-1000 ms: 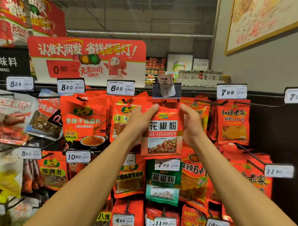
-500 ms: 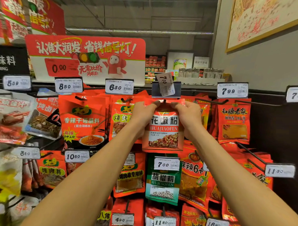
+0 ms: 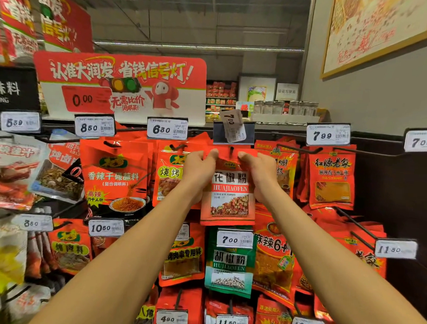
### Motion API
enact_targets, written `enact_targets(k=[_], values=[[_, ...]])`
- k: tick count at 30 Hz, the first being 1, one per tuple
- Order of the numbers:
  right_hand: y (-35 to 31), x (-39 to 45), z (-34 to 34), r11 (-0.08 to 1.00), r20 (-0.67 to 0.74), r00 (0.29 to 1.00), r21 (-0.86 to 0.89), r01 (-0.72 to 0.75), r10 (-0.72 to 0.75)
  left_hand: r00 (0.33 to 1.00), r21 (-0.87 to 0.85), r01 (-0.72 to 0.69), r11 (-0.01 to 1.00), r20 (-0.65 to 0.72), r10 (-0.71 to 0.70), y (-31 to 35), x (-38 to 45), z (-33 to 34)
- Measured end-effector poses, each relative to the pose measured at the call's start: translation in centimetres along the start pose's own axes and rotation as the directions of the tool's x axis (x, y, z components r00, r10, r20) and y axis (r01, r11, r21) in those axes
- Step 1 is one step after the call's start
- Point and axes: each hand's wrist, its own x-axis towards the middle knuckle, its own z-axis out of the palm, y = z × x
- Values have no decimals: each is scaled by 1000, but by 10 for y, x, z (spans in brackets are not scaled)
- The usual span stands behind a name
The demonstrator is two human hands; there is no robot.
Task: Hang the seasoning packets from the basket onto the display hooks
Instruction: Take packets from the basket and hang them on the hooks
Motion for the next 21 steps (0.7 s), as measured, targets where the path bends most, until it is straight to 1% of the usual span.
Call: enact_targets(k=[2, 3, 4, 6, 8, 11, 14, 16, 21], values=[[1, -2, -4, 1000, 34, 999, 24, -6, 5, 999, -35, 51, 998, 9, -51, 0, 2, 1], [1, 0, -3, 1000, 33, 999, 4, -4, 4, 998, -27, 63, 998, 10, -63, -1, 3, 1], [0, 3, -1, 1000, 12, 1000, -26, -8, 9, 997, -11, 71, 997, 7, -71, -2, 4, 0], [-1, 13, 7, 994, -74, 997, -101, -37, 30, 997, 29, 79, 996, -19, -79, -6, 4, -4], [-2, 25, 15, 981, -154, 988, -188, -43, 14, 996, 51, 90, 995, -32, -89, -10, 3, -12], [0, 43, 26, 944, -206, 978, -327, -37, -33, 989, 28, 144, 989, -36, -143, -17, -1, -24], [0, 55, 32, 889, -244, 970, -448, -97, -18, 984, -5, 176, 984, -23, -176, -22, -3, -31], [0, 62, 35, 868, -240, 971, -485, -102, -19, 984, -7, 175, 985, -15, -175, -22, -6, -33], [6, 56, 19, 871, -198, 980, -485, -83, -17, 988, -64, 153, 986, 32, -151, -24, -7, -36]])
